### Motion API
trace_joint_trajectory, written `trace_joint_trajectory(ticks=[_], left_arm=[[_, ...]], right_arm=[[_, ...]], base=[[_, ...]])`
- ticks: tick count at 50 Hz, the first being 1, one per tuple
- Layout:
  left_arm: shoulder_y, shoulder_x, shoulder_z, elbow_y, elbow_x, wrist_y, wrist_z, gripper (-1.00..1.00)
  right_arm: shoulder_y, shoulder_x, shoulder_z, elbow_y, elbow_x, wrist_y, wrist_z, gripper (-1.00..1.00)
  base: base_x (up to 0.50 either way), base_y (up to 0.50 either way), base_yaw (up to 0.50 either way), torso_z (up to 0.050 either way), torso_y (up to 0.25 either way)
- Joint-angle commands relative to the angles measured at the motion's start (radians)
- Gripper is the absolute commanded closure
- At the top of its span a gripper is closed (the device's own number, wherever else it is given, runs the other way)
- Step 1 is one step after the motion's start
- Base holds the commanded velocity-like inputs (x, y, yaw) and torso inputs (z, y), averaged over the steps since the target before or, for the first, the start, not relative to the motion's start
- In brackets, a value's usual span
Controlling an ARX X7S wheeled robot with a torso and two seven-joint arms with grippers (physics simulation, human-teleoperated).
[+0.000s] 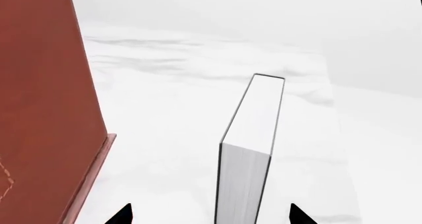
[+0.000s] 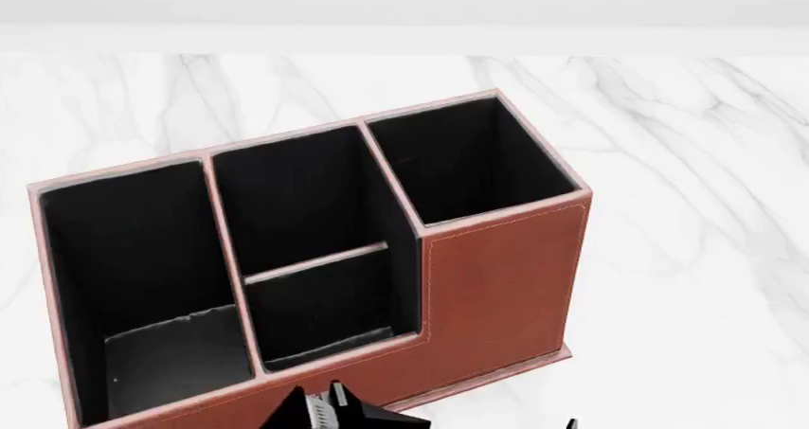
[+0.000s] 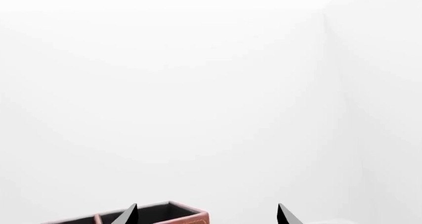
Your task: Pick up the book and place it in the back compartment of the caddy.
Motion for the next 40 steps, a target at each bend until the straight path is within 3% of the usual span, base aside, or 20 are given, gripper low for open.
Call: trace_joint_trajectory(ticks=[1, 40], left_arm=[[-0.027, 0.041, 0.016, -0.077, 0.011, 0.020, 0.018, -1.00], [-0.080, 0.135, 0.072, -0.264, 0.030, 0.087, 0.047, -1.00]], right_arm=[[0.005, 0.000, -0.005, 0.007, -0.002, 0.001, 0.002, -1.00], [0.005, 0.009, -0.011, 0.002, 0.000, 0.002, 0.012, -1.00]], base=[[0.00, 0.00, 0.00, 0.000, 0.000], [0.00, 0.00, 0.00, 0.000, 0.000]])
